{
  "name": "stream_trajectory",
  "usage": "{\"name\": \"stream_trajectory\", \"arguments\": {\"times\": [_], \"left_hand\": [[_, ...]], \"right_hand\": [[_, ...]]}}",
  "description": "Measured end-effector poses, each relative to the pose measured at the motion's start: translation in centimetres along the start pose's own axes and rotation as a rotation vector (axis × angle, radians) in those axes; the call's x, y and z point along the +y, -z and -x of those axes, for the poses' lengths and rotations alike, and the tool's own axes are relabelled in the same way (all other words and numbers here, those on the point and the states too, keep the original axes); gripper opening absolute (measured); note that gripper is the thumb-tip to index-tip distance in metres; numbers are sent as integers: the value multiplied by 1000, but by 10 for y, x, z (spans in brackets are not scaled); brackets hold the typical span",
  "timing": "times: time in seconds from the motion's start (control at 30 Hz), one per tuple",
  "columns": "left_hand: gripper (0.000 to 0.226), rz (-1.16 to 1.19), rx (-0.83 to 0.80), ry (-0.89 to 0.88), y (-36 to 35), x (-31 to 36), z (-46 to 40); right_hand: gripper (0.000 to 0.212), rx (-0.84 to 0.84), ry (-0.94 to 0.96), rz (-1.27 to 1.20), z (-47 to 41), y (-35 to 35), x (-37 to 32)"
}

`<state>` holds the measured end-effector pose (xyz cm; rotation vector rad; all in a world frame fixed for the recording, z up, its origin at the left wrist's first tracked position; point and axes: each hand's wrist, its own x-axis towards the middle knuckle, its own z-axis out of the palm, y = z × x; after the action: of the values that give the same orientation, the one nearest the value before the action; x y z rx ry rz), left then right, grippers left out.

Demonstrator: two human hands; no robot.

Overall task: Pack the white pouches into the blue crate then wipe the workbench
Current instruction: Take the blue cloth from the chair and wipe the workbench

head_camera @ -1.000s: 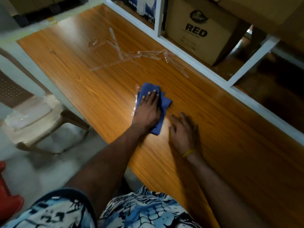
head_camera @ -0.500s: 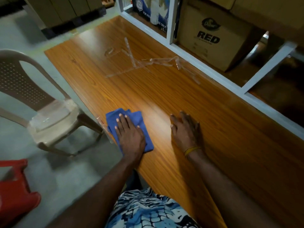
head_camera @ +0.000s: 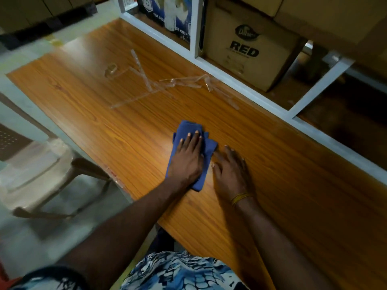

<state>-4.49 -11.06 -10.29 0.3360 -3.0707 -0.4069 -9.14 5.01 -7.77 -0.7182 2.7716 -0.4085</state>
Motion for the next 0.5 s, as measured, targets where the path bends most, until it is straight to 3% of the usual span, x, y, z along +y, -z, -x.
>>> {"name": "stream_trajectory", "arguments": {"times": [0.07,0.3,0.5], "left_hand": [[63,12,-4,-54,0,-11,-17],[59,70,52,20,1,-10,-32],[62,76,-128,-468,-9,10,-98]], "right_hand": [[48,-2,-40,-9,-7,2,-1],[52,8,-138,-14,-10,9,13],[51,46,-198,-1,-11,9,21]]}}
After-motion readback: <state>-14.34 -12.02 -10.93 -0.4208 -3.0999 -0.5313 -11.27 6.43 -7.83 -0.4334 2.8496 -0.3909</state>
